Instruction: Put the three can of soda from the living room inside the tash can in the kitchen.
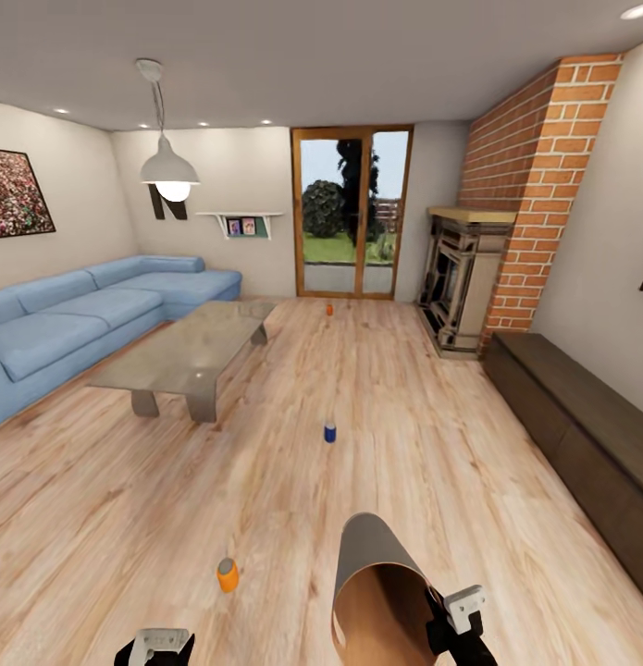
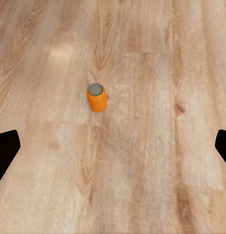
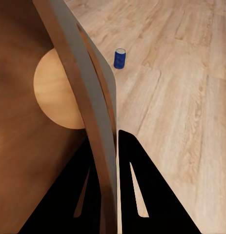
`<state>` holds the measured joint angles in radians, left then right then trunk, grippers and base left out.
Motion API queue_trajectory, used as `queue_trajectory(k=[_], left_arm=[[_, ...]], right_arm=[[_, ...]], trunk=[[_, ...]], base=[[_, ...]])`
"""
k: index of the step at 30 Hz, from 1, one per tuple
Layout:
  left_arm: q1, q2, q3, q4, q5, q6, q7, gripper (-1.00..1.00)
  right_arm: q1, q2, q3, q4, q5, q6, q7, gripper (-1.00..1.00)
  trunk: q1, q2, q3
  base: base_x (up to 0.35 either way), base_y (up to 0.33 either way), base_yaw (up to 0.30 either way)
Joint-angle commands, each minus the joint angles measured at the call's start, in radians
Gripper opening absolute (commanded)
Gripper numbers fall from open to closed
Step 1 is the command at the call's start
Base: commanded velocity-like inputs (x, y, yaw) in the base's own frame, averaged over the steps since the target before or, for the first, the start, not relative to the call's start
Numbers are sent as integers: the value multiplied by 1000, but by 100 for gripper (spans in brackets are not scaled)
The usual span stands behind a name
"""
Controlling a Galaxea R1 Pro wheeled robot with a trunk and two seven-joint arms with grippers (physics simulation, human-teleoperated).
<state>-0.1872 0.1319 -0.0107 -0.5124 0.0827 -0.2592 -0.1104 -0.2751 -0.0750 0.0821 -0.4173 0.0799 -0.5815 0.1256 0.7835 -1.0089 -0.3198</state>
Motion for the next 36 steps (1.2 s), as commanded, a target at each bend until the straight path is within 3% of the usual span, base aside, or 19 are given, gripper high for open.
queue_trajectory(k=[1, 11, 36], left_arm=[[0, 0, 0, 0, 0, 0, 0, 100], [0, 0, 0, 0, 0, 0, 0, 100], [0, 0, 0, 1, -1, 1, 0, 100]], right_arm=[[-1, 0, -3, -3, -5, 0, 9, -100], [0, 0, -3, -3, -9, 0, 8, -100], [-1, -7, -15, -8, -14, 2, 8, -100]], trunk=[[0, 0, 0], [0, 0, 4], [0, 0, 33]], base=[[214, 139, 0], [206, 132, -45], [245, 116, -184]])
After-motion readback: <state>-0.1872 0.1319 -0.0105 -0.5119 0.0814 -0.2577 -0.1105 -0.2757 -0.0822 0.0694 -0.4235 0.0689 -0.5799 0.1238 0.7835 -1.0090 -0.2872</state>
